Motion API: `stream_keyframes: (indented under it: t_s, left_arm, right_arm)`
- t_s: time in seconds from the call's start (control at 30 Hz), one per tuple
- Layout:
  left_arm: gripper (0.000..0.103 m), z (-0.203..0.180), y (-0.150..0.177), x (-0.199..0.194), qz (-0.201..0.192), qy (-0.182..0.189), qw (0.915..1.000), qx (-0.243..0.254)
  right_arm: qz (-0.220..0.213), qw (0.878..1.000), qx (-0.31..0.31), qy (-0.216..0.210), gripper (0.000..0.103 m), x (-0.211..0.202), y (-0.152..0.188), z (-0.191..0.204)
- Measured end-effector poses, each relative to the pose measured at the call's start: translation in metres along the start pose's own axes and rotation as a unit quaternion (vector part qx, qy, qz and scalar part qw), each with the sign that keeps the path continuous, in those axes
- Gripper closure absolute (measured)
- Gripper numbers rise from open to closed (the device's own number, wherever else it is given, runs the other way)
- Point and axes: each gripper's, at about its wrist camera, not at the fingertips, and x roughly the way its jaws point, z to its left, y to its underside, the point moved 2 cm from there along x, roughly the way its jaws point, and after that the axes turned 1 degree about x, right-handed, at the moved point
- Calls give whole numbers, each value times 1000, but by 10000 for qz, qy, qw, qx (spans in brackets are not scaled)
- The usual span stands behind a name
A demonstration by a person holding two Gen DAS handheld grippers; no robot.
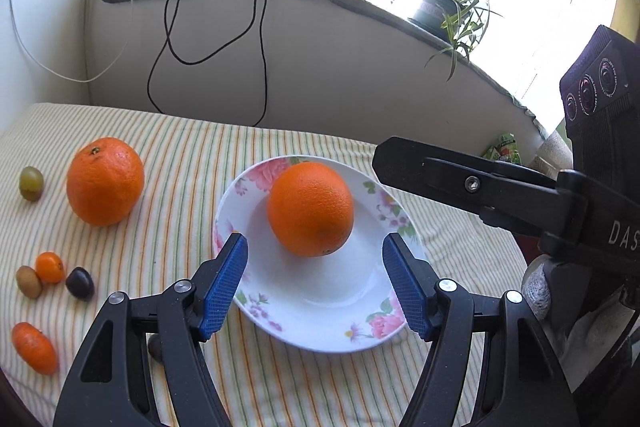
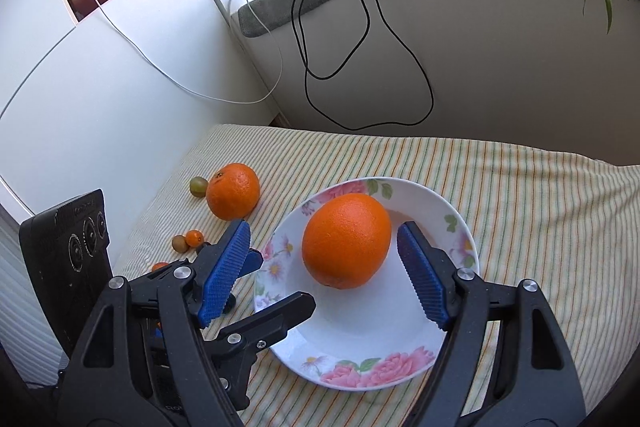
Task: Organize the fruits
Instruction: 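Move both tools back toward the remaining fruit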
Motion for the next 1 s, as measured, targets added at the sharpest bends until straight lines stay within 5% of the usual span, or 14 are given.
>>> stream_keyframes:
  t_s: [0.43,1.0]
  left_arm:
    - [33,25,24,-85,-542,-156,9984,102]
    - [35,104,100,-147,-373,-845,9939,-602]
  right_arm:
    - [-459,9981,-402,-109,24,-48,29,46]
    - [145,9944,-825,-643,24,-28,80,98]
